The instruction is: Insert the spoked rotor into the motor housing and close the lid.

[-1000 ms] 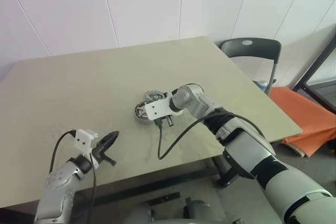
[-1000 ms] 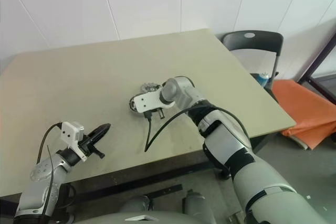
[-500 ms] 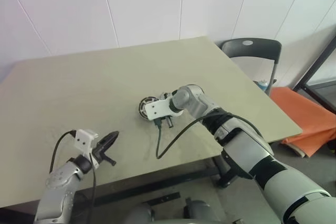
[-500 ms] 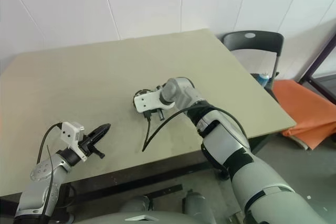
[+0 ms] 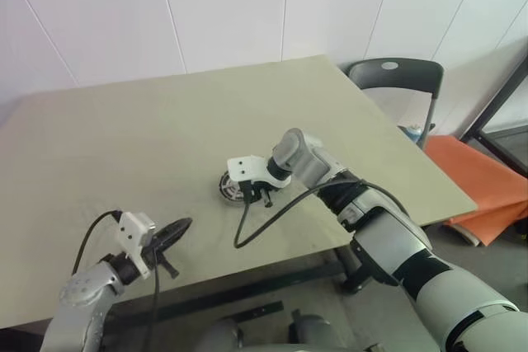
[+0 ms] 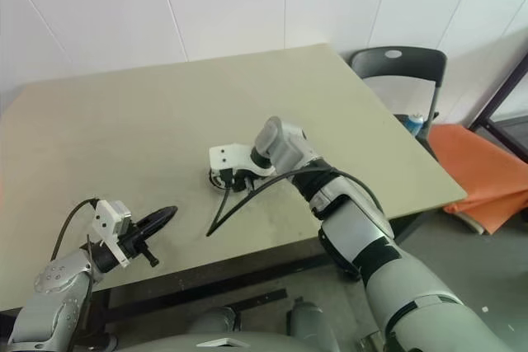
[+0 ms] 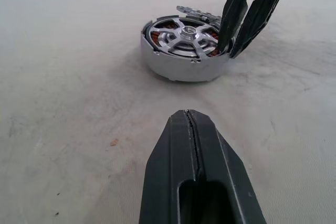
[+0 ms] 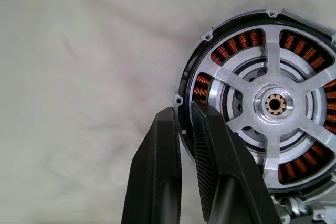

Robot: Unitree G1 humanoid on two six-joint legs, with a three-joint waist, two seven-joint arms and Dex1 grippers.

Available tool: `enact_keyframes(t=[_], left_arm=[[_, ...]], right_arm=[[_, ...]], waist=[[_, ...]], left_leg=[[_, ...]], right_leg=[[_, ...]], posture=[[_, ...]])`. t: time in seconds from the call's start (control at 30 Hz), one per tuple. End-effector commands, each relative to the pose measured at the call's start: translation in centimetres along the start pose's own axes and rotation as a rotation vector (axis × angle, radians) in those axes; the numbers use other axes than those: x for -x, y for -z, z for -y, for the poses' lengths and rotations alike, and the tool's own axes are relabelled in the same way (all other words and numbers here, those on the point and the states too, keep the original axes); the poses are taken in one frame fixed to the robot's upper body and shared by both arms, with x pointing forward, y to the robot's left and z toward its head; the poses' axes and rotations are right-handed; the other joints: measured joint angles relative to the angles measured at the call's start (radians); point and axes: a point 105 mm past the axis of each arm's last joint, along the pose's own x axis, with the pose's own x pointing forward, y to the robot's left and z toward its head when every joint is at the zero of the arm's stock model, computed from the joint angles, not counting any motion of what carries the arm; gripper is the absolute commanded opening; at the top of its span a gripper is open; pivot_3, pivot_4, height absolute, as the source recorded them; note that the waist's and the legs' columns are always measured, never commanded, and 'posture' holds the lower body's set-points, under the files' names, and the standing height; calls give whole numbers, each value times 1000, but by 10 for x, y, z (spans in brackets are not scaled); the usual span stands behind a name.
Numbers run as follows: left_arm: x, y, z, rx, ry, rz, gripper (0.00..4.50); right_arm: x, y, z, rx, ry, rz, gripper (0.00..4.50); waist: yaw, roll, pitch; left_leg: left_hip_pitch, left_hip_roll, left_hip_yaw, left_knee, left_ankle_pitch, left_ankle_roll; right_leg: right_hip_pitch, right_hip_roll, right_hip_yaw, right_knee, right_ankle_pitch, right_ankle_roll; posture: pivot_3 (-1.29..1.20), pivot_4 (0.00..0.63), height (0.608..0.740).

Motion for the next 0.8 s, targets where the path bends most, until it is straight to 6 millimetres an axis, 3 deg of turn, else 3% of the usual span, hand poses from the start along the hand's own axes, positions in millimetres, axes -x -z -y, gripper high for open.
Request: enact_keyframes(t=[0.03,0.27,0.53,0.8], left_arm=[[0,-9,1,-72,10,15,0],[-5,-6,8,-68,10,12,0],[-5,-5,5,-78,11,-8,0],[-8,-9,6,-85,33,-3,0]], right_arm=[[-8,-8,-10,-36,-84,11,96],[-18,-26,-27,-59,-192,34,96],[-16,-27,-50,-32,-314,23,96],[-13,-22,-58,-10,-348,9,96]], waist=[[0,0,0],[-2,0,0],[-3,0,0],[-1,0,-1]], left_leg=[[0,0,0,0,0,0],[0,0,0,-2,0,0],[0,1,1,-2,-2,2],[0,0,1,-2,-3,3]], right_leg=[[0,0,0,0,0,0],[-1,0,0,0,0,1],[-2,0,0,0,-1,2],[-1,-2,0,-1,-2,3]], posture=[[0,0,740],[0,0,740],[0,0,740],[0,0,740]])
